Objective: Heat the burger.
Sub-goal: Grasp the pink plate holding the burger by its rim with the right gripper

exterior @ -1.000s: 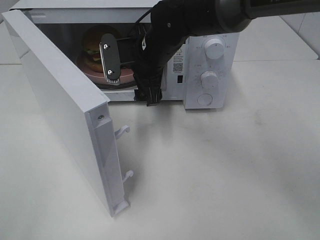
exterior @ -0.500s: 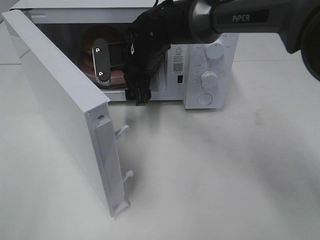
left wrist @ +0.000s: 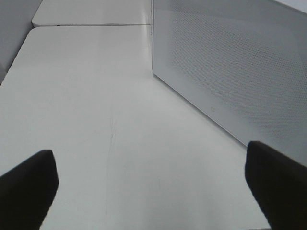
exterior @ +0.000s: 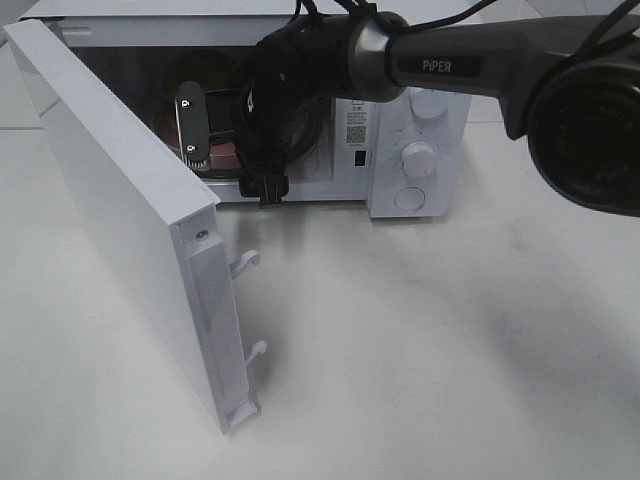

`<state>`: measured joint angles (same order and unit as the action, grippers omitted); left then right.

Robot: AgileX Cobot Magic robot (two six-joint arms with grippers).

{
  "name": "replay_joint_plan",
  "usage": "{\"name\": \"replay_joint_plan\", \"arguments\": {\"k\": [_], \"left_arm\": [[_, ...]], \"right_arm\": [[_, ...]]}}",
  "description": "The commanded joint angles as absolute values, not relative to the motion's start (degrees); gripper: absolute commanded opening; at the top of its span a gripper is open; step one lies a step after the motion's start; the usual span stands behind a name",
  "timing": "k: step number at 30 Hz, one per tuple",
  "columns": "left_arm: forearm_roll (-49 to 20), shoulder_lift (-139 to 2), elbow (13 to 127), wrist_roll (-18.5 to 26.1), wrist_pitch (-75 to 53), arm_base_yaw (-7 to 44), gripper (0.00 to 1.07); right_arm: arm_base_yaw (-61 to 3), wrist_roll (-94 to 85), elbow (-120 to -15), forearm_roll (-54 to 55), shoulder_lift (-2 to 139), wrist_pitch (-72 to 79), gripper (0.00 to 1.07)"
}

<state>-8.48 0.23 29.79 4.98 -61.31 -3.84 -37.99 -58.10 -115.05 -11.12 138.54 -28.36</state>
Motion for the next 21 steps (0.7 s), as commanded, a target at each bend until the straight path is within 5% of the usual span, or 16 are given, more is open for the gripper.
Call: {"name": "replay_joint_plan", "arguments": {"k": [1, 5, 7, 10, 11, 14, 21], "left_arm": [[-8.6, 0.7, 29.6, 4.6, -61.2, -4.0, 0.98], [-8.6, 0.7, 29.6, 4.6, -61.2, -4.0, 0.98], [-8.6, 0.7, 29.6, 4.6, -61.2, -4.0, 0.98], [-8.6, 0.7, 29.6, 4.6, -61.2, -4.0, 0.98], [-8.6, 0.7, 29.6, 4.6, -61.2, -4.0, 0.98], [-8.6, 0.7, 29.6, 4.6, -61.2, -4.0, 0.98], [-8.6, 0.7, 29.6, 4.6, -61.2, -4.0, 0.98]], "right_arm": [[-38.0, -57.4, -115.7, -11.1, 139.3, -29.2, 0.8], [-37.7, -57.4, -115.7, -10.0, 139.4, -28.9, 0.68], [-37.7, -57.6, -115.7, -9.8, 139.4, -28.0, 0.42], [-37.7, -57.6, -115.7, -9.8, 139.4, -28.0, 0.33], [-37.7, -57.6, -115.7, -9.7, 139.4, -28.0, 0.17], [-37.7, -57.5, -115.7, -9.6, 139.4, -27.4, 0.0], [-37.7, -57.5, -115.7, -9.6, 139.3, -26.9, 0.0]]}}
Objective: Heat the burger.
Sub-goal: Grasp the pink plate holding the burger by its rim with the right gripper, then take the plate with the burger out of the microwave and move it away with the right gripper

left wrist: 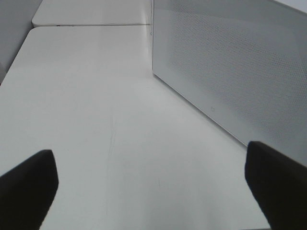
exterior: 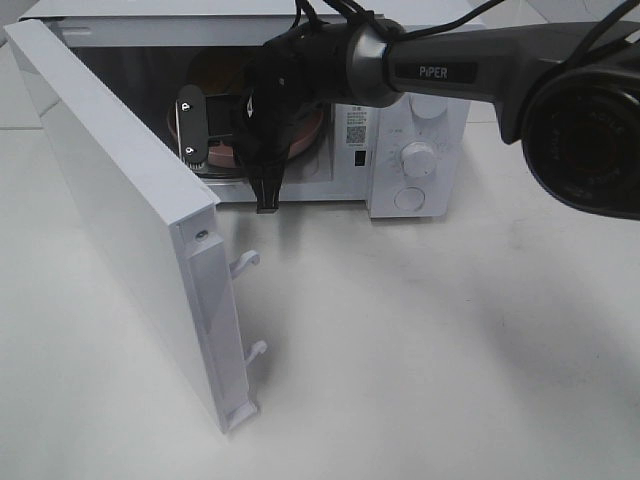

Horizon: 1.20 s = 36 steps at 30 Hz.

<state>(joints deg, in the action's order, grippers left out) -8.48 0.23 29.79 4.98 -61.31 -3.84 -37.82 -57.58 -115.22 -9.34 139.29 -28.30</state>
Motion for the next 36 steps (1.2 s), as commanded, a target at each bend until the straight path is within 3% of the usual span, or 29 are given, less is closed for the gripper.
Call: {"name": "replay_joint_plan", "arguments": {"k": [1, 19, 36], "left_arm": [[-8.6, 0.7, 29.6, 4.6, -61.2, -4.0, 0.98], [-8.6, 0.7, 29.6, 4.6, -61.2, -4.0, 0.98], [-8.6, 0.7, 29.6, 4.6, -61.2, -4.0, 0.98]], "right_arm": [[-37.7, -57.5, -115.7, -9.6, 139.2, -26.9, 0.0], [-38.2, -63.9, -115.1, -7.2, 136.8, -29.9, 0.0], [-38.2, -75.9, -99.1, -1.9, 125.3, -18.7, 0.0]]}}
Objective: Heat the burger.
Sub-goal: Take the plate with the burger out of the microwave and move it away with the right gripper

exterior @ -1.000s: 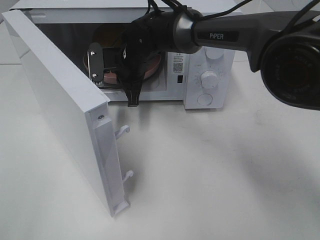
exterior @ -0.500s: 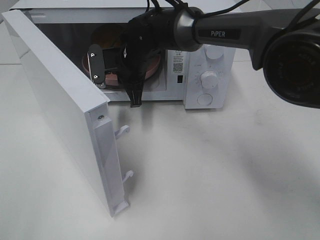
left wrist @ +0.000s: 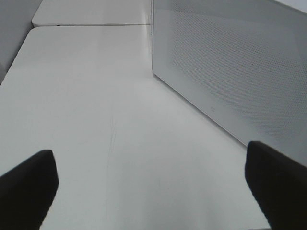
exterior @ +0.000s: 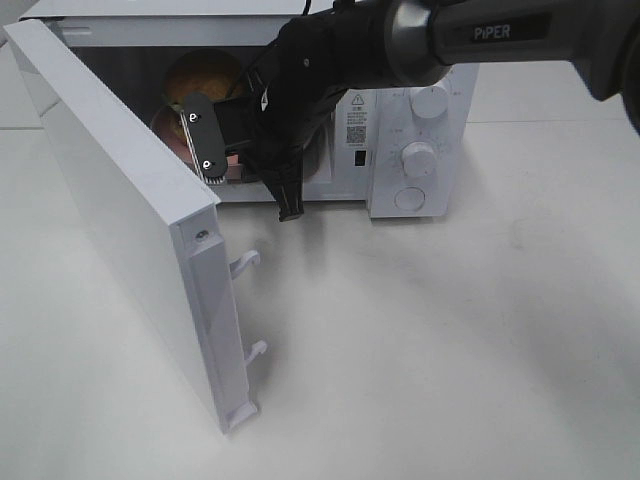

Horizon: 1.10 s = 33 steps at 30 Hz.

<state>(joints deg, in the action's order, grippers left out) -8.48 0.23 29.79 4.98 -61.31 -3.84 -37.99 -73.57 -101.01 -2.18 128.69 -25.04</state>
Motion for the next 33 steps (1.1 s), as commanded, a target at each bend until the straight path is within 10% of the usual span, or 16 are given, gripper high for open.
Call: {"name": "replay_joint_plan", "arguments": {"k": [1, 33], "left_arm": [[-8.6, 0.7, 29.6, 4.6, -61.2, -4.0, 0.98], [-8.6, 0.7, 29.6, 4.6, -61.2, -4.0, 0.98]], "right_arm": [[-38.2, -75.9, -99.1, -1.9, 125.3, -18.7, 0.0], [-37.3, -97.7, -69.0, 11.5, 106.2, -7.9, 0.0]]}}
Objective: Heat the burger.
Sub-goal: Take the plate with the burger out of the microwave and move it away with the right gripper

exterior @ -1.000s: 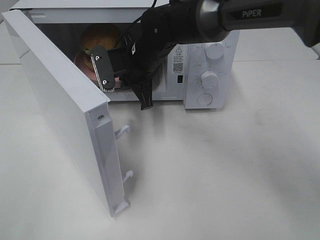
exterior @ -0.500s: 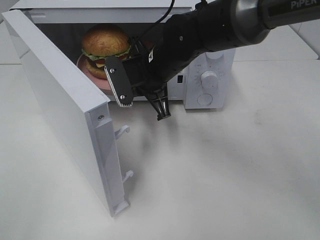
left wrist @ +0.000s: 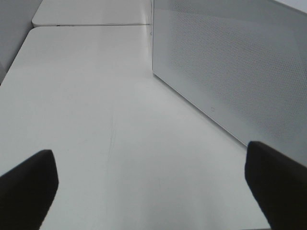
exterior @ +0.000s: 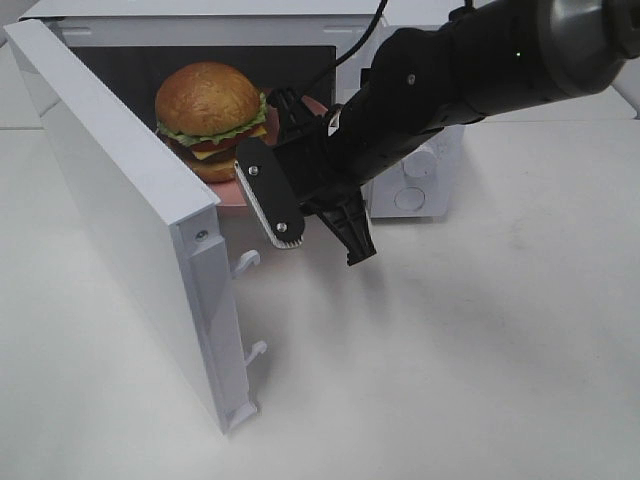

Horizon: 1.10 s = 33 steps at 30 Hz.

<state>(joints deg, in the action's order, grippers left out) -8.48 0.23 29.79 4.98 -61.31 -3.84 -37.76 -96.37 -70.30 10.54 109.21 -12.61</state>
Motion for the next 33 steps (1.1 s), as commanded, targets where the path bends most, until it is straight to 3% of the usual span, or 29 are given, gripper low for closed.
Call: {"name": "replay_joint_plan", "arguments": {"k": [1, 33], "left_arm": [[-8.6, 0.7, 29.6, 4.6, -61.2, -4.0, 0.98], [-8.6, 0.7, 29.6, 4.6, -61.2, -4.0, 0.98]], "right_arm": [[-37.3, -97.7, -69.0, 11.5, 106.2, -7.9, 0.0], [-37.3, -95.4, -45.0, 11.5, 85.4, -5.4, 0.0]]}}
